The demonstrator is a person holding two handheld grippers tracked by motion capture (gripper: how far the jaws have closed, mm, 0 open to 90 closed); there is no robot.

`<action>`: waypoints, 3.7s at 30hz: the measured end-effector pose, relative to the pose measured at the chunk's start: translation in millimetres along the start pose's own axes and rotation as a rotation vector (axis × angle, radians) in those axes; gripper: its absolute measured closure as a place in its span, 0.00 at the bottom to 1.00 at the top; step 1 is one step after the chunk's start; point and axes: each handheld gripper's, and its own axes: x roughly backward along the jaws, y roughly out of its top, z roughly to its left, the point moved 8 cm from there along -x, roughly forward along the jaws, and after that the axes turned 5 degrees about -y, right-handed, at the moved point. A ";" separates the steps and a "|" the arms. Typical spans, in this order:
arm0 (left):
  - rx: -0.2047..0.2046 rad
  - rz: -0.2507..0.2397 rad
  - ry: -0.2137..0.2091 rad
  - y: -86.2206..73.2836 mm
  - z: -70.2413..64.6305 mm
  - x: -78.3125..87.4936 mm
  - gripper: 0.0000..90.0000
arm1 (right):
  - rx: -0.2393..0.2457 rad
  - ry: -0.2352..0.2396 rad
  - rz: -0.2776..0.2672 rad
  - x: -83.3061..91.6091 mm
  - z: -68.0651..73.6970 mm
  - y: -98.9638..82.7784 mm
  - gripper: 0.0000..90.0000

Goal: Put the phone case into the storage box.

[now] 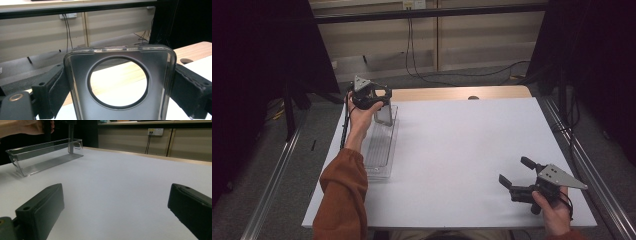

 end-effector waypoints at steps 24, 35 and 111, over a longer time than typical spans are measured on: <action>0.003 0.042 0.015 -3.7 2.4 -17.3 0.09 | -0.018 0.004 0.007 0.0 -0.1 -1.1 0.00; 0.034 0.068 0.022 -2.1 11.0 -16.3 0.08 | -0.011 0.007 0.011 0.2 -0.3 -2.2 0.00; 0.021 0.109 0.017 11.7 3.4 -36.1 0.14 | -0.017 0.043 0.015 1.4 2.5 -4.5 0.00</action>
